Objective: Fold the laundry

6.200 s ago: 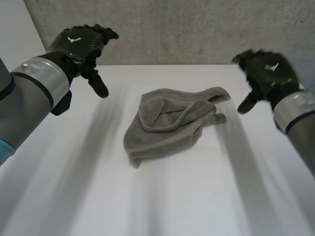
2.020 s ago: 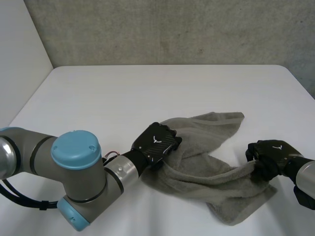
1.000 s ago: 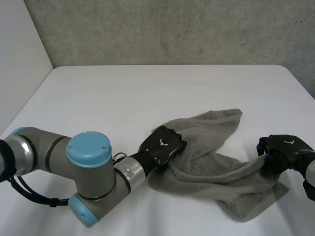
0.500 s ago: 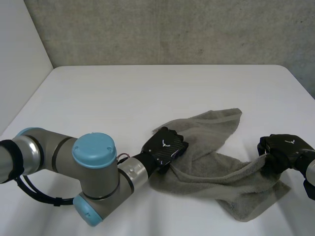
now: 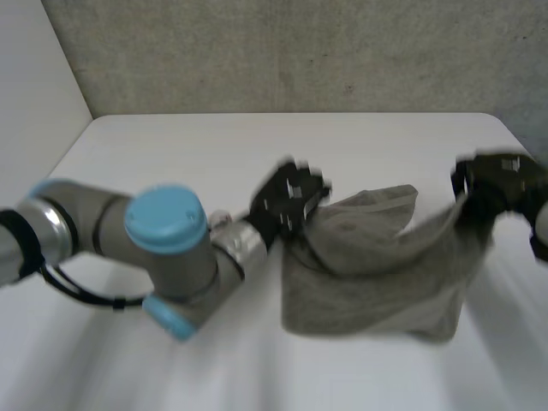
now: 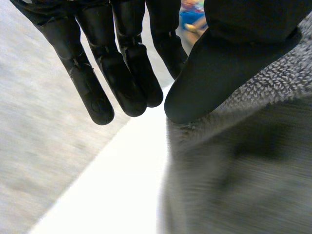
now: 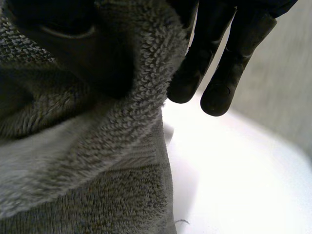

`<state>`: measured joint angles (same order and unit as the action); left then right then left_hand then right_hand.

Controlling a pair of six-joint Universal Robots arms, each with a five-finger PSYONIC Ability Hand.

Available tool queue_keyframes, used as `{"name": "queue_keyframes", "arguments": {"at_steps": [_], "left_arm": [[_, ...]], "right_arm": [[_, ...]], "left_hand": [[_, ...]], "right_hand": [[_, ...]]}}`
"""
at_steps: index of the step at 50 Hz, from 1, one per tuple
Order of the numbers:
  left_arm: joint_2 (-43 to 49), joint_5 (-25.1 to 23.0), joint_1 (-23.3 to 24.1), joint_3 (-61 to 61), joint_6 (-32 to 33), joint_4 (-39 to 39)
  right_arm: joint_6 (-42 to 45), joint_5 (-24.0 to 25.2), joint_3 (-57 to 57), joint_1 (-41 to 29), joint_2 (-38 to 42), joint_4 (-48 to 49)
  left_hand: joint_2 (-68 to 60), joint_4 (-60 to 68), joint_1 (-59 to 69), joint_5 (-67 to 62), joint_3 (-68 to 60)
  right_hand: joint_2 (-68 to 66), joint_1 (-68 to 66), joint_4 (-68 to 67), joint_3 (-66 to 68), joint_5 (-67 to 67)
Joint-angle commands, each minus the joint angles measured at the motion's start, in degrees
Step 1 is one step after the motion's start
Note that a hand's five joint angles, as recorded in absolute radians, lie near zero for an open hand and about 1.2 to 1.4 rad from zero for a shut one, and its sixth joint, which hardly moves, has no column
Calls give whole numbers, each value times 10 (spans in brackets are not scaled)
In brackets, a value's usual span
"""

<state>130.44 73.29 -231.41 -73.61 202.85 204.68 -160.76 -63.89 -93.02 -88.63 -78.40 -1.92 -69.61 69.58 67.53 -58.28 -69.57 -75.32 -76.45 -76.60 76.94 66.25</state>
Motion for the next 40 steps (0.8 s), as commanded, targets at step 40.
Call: {"name": "queue_keyframes", "arguments": {"at_steps": [40], "left_arm": [[-198,148,-135,-348,-4,28]], "right_arm": [[137,-142,-31,-252,132,53]], "left_hand": [[-104,104,125,-117,-104]], "right_hand": [[-47,-36,-34,31,37]]}}
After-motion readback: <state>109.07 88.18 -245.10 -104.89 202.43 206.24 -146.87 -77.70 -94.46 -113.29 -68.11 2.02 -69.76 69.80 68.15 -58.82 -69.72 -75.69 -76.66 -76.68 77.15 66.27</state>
